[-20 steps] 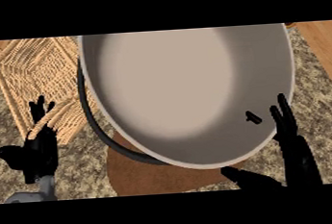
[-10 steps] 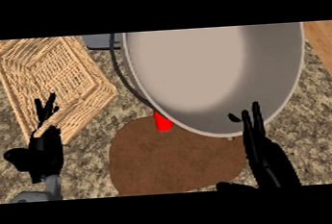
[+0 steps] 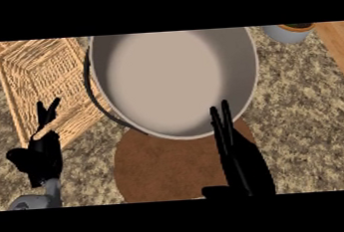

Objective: Pick the can from the cutting board and place it in the pot

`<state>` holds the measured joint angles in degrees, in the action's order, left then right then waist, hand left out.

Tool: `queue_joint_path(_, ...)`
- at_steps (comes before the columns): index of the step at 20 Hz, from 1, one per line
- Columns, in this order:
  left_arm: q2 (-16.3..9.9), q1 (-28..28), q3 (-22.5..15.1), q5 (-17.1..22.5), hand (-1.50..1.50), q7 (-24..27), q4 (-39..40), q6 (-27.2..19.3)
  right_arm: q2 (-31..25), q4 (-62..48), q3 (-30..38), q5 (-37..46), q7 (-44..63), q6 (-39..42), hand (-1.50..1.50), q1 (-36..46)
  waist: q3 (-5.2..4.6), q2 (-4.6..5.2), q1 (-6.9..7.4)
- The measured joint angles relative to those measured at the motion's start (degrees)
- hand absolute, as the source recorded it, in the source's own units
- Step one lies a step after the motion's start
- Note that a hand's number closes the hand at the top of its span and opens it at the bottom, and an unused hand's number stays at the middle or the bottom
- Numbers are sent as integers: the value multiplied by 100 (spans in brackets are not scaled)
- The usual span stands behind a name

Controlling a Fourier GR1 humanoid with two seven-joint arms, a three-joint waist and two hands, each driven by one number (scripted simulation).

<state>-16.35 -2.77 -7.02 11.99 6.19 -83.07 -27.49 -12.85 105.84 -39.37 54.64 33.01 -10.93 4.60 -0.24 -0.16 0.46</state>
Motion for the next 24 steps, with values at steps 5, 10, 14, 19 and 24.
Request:
queue_joint_path(5, -39, -102, 128, 13, 0, 100, 164, 54, 277, -154, -186, 191, 440, 214, -150, 68, 14, -40, -18)
queue_joint_path(10, -102, -212, 256, 105, 0, 129, 244, 200, 451, -298, -298, 262, 601, 219, -150, 105, 21, -67, -20)
queue_joint_path(14, -49, -215, 247, 43, 0, 164, 251, 134, 487, -394, -324, 333, 676, 180, -150, 138, 20, -97, -10)
queue_joint_path(19, 33, -179, 237, 21, 0, 257, 270, 123, 482, -461, -339, 382, 704, 107, -150, 157, 15, -121, -4)
queue_joint_path(24, 51, -200, 245, -27, 0, 269, 349, 101, 531, -575, -392, 488, 761, -24, 150, 173, 2, -137, -11)
